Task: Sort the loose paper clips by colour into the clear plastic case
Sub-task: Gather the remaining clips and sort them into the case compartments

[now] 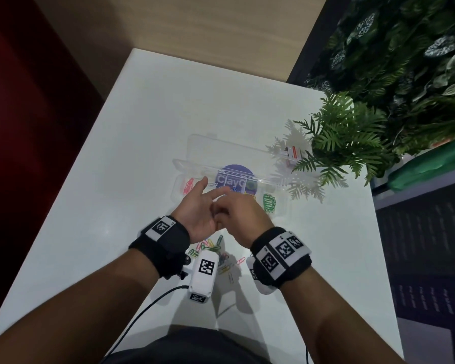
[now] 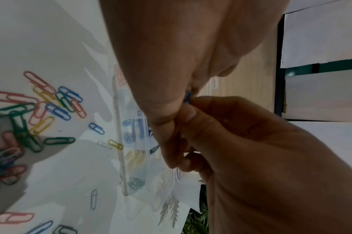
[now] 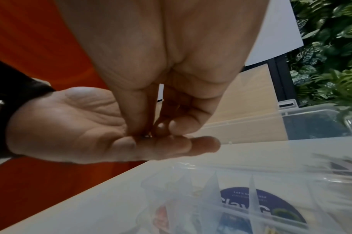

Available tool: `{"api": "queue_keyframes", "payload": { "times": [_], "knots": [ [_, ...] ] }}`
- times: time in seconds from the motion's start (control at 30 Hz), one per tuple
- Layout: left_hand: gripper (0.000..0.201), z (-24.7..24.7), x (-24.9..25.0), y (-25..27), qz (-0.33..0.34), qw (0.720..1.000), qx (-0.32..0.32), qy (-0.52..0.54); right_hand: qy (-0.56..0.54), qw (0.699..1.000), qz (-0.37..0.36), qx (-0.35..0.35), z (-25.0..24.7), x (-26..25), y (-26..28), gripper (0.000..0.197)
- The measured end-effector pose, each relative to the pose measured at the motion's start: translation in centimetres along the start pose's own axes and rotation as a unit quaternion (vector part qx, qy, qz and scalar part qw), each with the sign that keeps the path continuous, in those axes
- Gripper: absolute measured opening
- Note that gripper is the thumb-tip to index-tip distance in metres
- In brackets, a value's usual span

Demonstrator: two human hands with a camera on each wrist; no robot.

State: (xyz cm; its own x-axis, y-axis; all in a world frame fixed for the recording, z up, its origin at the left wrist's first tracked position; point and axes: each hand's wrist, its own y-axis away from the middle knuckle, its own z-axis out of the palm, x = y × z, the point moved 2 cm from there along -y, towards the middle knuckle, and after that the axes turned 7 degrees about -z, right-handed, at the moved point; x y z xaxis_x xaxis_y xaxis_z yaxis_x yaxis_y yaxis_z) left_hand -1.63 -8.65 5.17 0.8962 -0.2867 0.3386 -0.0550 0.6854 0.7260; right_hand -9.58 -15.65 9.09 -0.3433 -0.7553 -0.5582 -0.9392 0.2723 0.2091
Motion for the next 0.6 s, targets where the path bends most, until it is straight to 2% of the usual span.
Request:
{"api": "queue_keyframes", "payload": {
  "times": [0.1,0.2,0.3,0.43,0.6],
  "knots": [
    [0.064,-0.3,0.0,0.3,-0.004,1.000,-0.012,0.008,-0.028,1.000,0.013,0.008,0.1,0.1,0.1,0.013],
    [0.063,-0.6,0.2,0.6,0.002,1.000,-0.018,0.005,-0.110,0.987,0.094,0.063,-0.3,1.6,-0.3,0.008],
    [0.054,-1.3,0.5,0.4,0.006,1.000,0.012,-0.002,-0.081,0.976,0.177,0.100,-0.6,4.1,-1.6,0.006],
    [0.049,-1.7,0.7,0.4,0.014,0.999,0.045,-0.011,-0.104,0.954,0.256,0.115,-0.1,5.9,-3.6,0.009],
    [0.041,-1.9,0.8,0.3,0.025,0.996,0.070,-0.043,-0.122,0.940,0.296,0.117,0.3,6.4,-4.2,0.012]
  ]
}}
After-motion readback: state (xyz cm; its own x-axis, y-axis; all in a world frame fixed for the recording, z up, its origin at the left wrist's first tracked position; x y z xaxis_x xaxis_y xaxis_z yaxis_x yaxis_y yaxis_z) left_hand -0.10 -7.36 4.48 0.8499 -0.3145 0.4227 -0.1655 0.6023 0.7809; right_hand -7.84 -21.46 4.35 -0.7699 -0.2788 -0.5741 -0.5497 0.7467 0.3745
